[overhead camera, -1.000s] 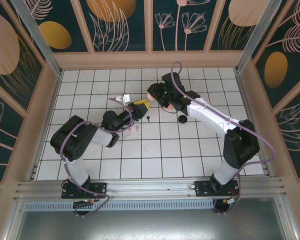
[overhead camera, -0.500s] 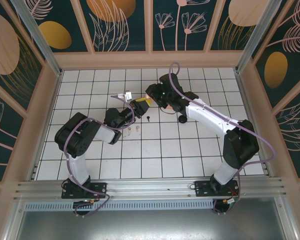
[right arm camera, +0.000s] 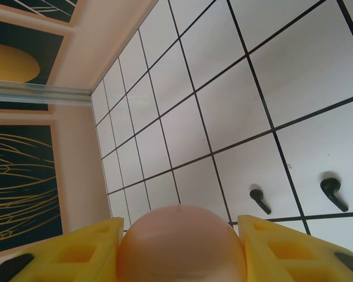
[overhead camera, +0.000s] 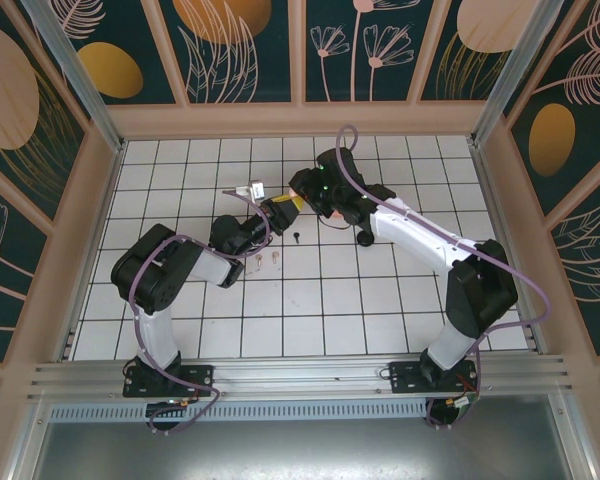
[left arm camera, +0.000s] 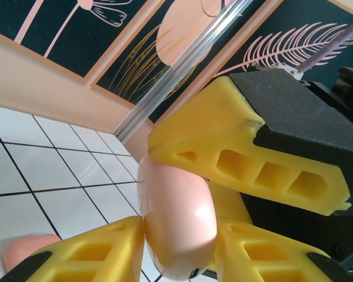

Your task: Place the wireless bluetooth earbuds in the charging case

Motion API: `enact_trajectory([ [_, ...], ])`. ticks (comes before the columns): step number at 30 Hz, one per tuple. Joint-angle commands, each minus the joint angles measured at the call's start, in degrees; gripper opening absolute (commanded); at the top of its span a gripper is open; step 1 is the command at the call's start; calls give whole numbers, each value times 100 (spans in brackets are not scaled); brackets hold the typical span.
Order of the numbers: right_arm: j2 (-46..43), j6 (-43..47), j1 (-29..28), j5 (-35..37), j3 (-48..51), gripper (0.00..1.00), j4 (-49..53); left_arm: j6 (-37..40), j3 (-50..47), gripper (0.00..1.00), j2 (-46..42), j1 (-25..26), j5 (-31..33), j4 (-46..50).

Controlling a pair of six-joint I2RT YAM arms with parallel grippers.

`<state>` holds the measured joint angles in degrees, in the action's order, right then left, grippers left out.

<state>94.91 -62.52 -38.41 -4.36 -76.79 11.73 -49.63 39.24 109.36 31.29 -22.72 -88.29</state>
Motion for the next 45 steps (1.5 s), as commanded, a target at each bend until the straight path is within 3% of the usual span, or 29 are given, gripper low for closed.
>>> enact_trajectory([
  [1,62,-93,-67,32,-69,33,-188,31,170,34,36,25,72,-390],
  [13,45,-155,-131,14,-7,33,-228,11,154,17,46,25,259,-582],
  [18,62,-190,-136,32,-26,32,-243,32,136,37,-13,26,292,-593],
  [22,71,-183,-140,48,-42,32,-230,72,130,37,-35,26,321,-558],
  [24,65,-181,-140,43,-44,32,-228,84,127,35,-37,26,338,-562],
  [34,56,-204,-140,67,-32,33,-289,36,128,4,19,22,295,-636],
  [35,56,-195,-135,58,-49,35,-321,25,123,0,12,24,282,-640],
  [39,-32,-184,-24,111,-47,66,-610,-48,64,0,-26,26,264,-636],
  [45,-757,265,300,345,310,76,-1016,-67,-6,0,-250,26,79,-319],
])
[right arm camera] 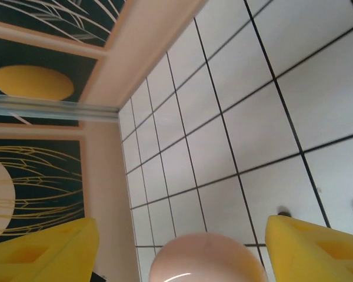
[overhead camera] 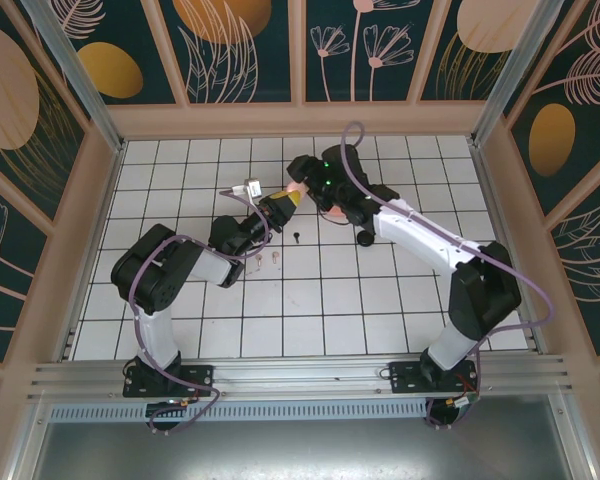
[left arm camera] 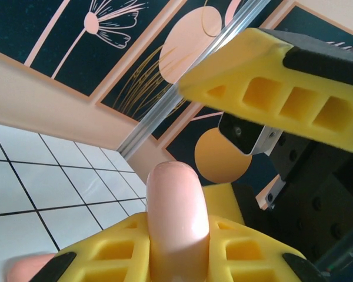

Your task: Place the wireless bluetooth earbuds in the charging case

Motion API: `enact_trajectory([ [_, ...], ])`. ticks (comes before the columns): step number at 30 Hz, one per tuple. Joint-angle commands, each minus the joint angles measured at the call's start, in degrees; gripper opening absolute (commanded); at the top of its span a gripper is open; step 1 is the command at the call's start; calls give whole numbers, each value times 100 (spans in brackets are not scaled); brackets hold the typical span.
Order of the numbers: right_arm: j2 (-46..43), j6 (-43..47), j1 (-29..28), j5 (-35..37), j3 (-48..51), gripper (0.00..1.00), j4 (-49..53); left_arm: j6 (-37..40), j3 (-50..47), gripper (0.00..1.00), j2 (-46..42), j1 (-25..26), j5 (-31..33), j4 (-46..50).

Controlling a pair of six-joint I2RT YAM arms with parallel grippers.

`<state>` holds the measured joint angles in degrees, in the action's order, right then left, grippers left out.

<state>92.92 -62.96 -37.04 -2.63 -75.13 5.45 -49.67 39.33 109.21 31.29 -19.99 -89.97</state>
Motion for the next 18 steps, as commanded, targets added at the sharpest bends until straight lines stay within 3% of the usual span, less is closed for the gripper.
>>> enact_trajectory([
  [1,-665,446,221,134,224,76,-371,-58,-15,0,-301,22,-245,-40],
  [6,-1540,1438,539,-295,1173,76,-513,327,111,0,-757,-34,-866,1019],
  [12,-2441,3254,1225,-1607,2195,75,-815,1023,398,0,-1339,-156,-1894,2525],
  [18,-2824,4745,1330,-2654,2726,75,-848,1606,692,0,-1681,-184,-2518,3781],
])
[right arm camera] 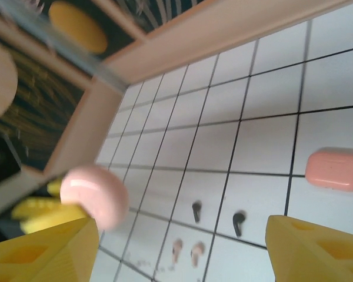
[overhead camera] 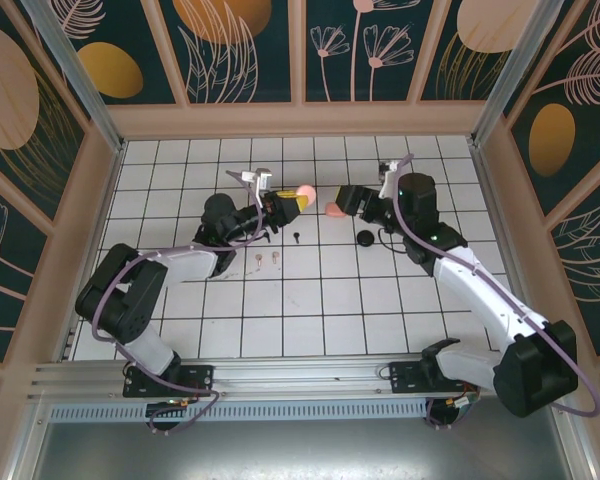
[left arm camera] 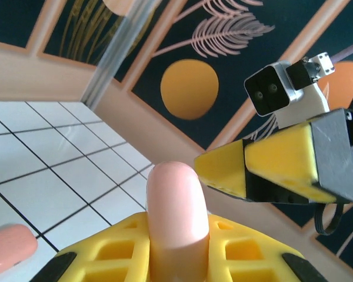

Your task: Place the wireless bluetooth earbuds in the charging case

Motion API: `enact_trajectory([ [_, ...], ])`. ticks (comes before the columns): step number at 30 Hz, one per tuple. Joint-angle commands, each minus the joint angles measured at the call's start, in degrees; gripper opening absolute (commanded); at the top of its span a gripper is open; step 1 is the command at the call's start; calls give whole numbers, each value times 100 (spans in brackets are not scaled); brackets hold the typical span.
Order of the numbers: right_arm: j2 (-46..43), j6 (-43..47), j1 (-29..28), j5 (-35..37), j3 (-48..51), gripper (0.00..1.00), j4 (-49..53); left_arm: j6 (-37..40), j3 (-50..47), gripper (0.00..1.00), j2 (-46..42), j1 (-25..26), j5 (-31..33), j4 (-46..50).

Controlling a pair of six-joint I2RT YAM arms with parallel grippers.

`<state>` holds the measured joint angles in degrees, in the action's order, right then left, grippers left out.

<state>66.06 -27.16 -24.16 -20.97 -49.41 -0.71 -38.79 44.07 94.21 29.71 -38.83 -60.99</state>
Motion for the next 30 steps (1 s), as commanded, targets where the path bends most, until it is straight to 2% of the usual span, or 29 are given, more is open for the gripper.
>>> enact_trajectory([
  [1,-121,1275,51,-910,194,74,-228,580,291,0,-199,-27,-751,1049],
  [5,50,1532,52,-1398,268,73,-369,690,417,0,-202,-27,-1155,1429],
  [8,175,1512,21,-1563,250,72,-508,714,429,0,-228,-27,-1189,1537],
  [23,869,1370,-235,-1409,39,68,-887,626,498,0,-284,-27,-1331,1498],
  [30,1129,1177,70,-1192,230,61,-1234,591,364,0,-457,-27,-1457,1437],
])
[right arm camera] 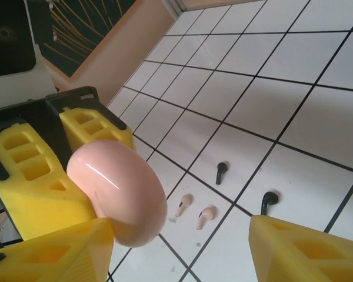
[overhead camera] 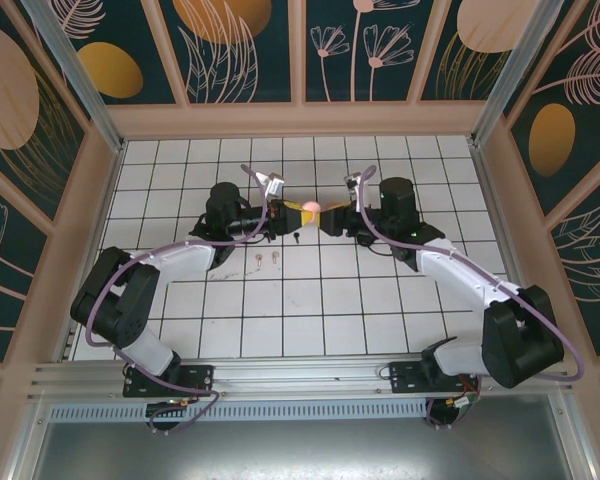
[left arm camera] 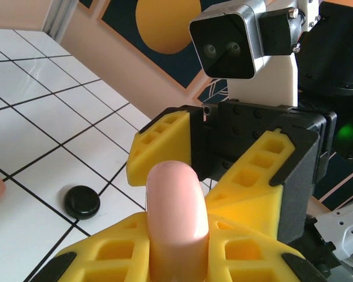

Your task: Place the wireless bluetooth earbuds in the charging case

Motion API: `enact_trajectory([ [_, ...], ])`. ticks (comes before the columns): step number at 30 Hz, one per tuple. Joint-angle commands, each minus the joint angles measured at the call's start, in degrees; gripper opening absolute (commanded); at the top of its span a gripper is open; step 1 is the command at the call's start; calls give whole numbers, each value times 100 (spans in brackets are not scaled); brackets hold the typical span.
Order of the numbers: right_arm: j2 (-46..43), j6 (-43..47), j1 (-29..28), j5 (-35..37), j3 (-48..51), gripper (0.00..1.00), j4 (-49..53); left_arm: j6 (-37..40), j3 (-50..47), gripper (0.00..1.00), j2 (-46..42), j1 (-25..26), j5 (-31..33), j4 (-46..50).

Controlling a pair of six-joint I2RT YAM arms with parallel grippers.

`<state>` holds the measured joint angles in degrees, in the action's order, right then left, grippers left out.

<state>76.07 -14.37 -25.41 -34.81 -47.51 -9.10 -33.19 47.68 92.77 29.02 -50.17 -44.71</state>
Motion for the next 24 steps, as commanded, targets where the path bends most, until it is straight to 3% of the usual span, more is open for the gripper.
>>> enact_trajectory([
  [1,144,-171,258,202,103,60,-480,23,-36,0,-350,43,-334,-225],
  [10,-432,-327,351,-61,523,58,-427,32,-181,0,-401,41,-286,-335],
  [15,-879,-445,340,-643,709,58,-587,-121,-169,0,-300,43,-446,-602],
  [24,-721,-814,307,-844,603,51,-1149,-772,-187,0,-81,43,-539,-1532],
])
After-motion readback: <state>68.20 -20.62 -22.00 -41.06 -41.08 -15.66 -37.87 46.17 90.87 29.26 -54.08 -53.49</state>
